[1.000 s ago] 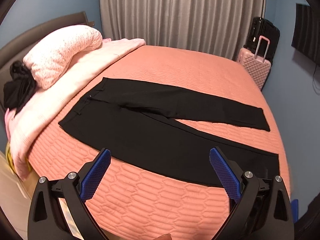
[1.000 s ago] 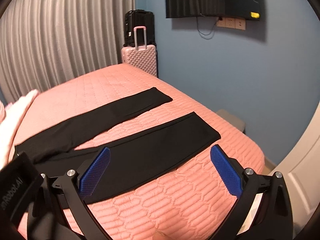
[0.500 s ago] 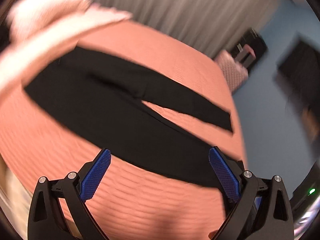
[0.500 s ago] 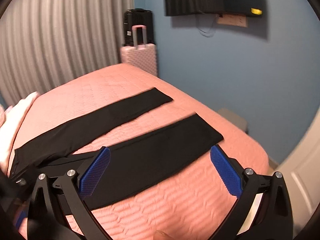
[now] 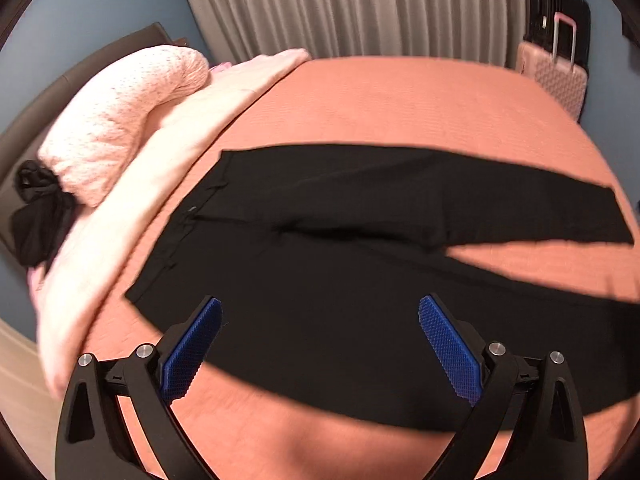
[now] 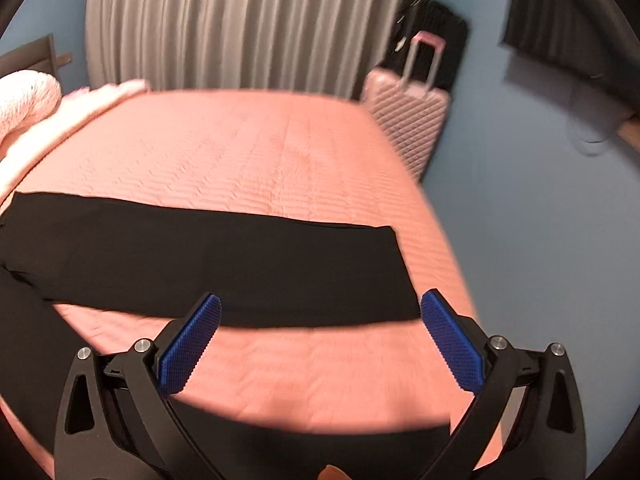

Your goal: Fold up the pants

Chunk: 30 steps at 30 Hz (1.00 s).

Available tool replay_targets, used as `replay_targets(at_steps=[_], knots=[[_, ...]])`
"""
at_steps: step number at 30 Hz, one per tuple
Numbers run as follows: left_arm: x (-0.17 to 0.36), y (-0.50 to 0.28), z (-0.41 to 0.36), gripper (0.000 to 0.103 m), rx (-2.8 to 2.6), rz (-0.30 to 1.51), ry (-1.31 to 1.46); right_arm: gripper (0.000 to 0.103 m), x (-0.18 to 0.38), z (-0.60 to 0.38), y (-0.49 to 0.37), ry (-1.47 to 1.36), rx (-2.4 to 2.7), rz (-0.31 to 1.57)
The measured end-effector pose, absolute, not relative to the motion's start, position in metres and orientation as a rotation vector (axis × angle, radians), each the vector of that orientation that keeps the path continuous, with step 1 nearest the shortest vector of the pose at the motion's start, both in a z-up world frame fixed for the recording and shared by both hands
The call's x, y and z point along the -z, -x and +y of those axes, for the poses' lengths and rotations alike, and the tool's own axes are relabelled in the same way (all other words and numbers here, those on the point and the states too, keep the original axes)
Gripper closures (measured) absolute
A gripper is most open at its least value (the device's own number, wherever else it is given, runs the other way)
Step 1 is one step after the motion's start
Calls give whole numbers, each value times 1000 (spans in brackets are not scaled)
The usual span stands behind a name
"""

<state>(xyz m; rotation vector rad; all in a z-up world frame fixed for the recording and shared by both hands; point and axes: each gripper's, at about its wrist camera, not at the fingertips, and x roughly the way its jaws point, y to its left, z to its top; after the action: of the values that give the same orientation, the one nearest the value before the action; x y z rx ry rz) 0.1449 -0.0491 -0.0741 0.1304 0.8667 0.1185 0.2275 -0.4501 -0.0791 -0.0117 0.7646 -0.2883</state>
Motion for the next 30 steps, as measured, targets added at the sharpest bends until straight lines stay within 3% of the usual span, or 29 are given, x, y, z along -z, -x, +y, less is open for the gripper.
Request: replay_targets(at_steps=[4,12,17,21,30], knots=[[91,-184,-52,6,-89,795,-142,5,116,-514,-289,-4,248,832],[141,-243,-64,6,-84,838,-238,5,164,-571,-359,101,165,901],[164,-253,-72,6,-126,840,-296,5,211,-615,-381,-68,78,1045],[171,-258,-66,6,-55,866,-235,5,218,-630,-358,-153,13,879],[177,-260,-58,6,18,852,-230,5,218,-620,-365,-73,17,892]])
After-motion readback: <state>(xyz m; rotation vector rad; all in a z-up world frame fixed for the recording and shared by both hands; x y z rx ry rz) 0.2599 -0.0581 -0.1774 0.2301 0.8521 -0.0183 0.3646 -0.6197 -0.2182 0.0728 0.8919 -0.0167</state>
